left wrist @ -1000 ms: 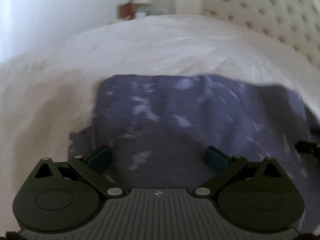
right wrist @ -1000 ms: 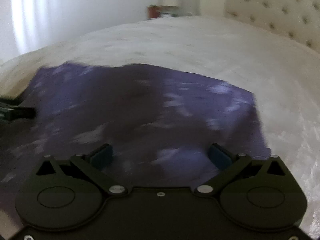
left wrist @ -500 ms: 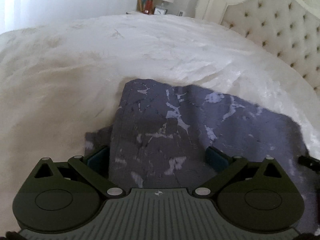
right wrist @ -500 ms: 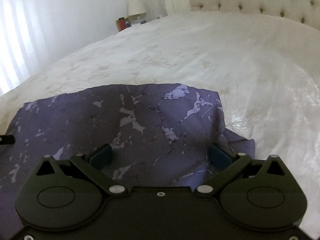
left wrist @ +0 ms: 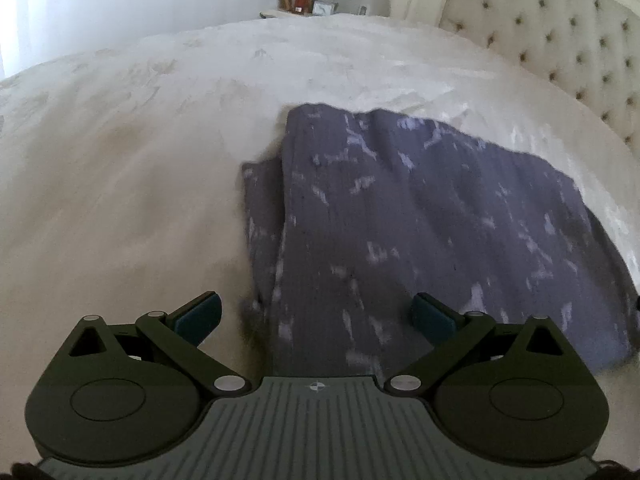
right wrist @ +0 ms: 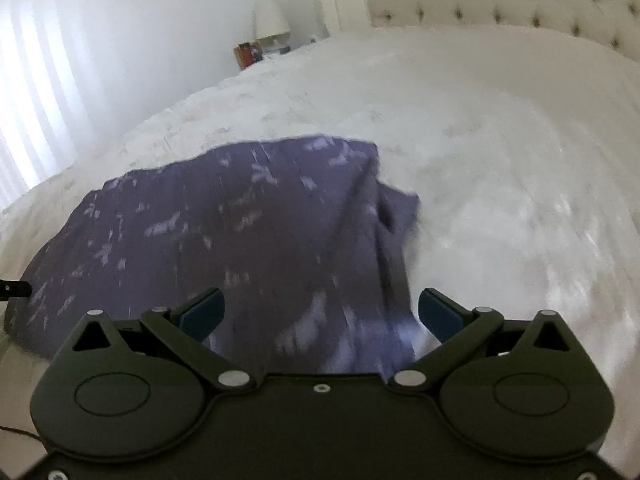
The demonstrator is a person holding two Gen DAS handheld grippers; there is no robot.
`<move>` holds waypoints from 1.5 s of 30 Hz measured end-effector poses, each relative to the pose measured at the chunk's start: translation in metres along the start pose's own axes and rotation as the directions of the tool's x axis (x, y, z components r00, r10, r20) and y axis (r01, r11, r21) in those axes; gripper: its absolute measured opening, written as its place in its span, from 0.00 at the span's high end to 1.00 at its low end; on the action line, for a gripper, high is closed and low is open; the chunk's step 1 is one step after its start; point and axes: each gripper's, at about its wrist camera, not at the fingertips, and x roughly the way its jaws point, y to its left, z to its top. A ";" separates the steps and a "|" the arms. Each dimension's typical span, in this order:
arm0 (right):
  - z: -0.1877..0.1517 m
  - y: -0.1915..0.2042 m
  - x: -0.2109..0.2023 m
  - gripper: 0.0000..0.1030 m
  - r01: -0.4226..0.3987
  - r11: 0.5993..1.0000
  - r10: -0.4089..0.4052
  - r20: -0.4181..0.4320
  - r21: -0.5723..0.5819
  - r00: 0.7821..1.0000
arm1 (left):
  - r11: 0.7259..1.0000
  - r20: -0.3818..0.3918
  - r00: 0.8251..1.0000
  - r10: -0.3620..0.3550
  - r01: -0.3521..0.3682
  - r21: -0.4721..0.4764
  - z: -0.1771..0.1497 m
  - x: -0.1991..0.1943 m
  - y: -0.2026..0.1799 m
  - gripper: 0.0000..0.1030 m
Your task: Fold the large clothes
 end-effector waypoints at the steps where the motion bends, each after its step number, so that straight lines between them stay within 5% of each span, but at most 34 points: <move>1: -0.005 -0.003 -0.004 0.01 -0.001 1.000 0.001 -0.008 0.013 1.000 | 1.000 -0.003 1.000 0.002 -0.002 0.003 -0.003 -0.002 -0.001 0.00; 10: -0.034 -0.020 -0.025 0.01 -0.073 0.980 0.084 -0.051 0.186 0.995 | 1.000 -0.033 0.999 -0.019 0.019 0.010 -0.022 -0.016 -0.010 0.00; 18: -0.057 -0.044 -0.018 0.00 -0.184 0.889 0.215 -0.026 0.420 0.976 | 0.988 -0.080 0.988 -0.129 0.121 -0.097 -0.037 0.002 0.003 0.00; 28: -0.053 -0.054 0.004 0.00 -0.270 0.843 0.291 0.028 0.465 0.956 | 0.975 -0.032 0.981 -0.191 0.186 -0.120 -0.026 0.017 0.011 0.00; 45: -0.019 -0.059 0.056 0.00 -0.328 0.832 0.331 0.074 0.448 0.941 | 0.968 -0.038 0.973 -0.226 0.219 -0.125 0.006 0.046 0.008 0.00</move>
